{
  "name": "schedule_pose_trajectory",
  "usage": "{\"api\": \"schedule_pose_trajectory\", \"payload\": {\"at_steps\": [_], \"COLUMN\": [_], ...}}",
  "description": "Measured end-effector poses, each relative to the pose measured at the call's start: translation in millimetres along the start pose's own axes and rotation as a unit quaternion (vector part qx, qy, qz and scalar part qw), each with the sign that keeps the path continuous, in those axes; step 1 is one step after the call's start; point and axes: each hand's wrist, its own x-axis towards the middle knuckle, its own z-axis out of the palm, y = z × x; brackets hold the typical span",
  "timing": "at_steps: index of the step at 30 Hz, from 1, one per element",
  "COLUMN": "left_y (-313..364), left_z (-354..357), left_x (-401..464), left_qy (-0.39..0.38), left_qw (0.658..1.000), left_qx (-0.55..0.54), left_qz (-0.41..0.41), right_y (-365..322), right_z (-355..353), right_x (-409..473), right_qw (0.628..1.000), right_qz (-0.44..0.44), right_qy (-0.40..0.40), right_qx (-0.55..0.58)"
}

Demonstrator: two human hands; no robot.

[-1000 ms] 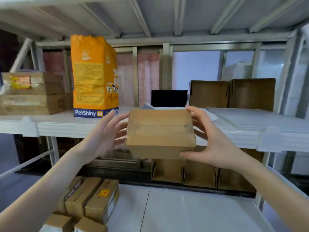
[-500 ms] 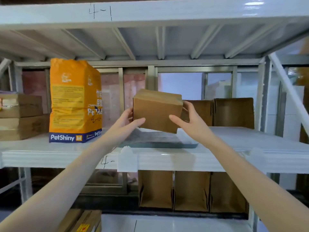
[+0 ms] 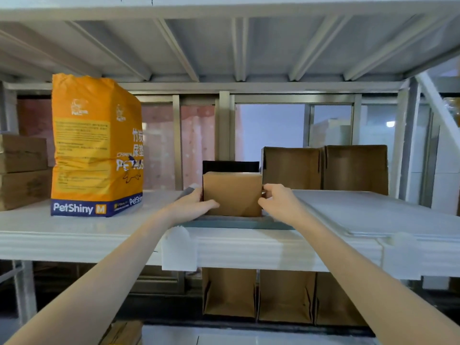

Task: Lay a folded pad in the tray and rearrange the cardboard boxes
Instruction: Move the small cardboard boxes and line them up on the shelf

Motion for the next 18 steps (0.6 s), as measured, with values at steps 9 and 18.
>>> {"api": "schedule_pose_trajectory", "payload": {"at_steps": [9, 18], "left_y": [3.0, 9.8], "left_z": [-1.1, -3.9], "left_x": [-16.1, -83.4], "left_qy": [0.091, 0.2], "left_qw": [0.995, 0.965], "left_qx": [0.002, 0.047], "left_qz": [0.036, 0.16], "right_y": [-2.6, -41.8], "right_z": [-6.1, -4.7], "right_x": [-14.7, -47.6], "right_qw": [0.997, 0.971], "right_qz": [-0.076, -0.233], "right_qy": [0.01, 0.052], "right_qx": [-0.031, -0.018]}}
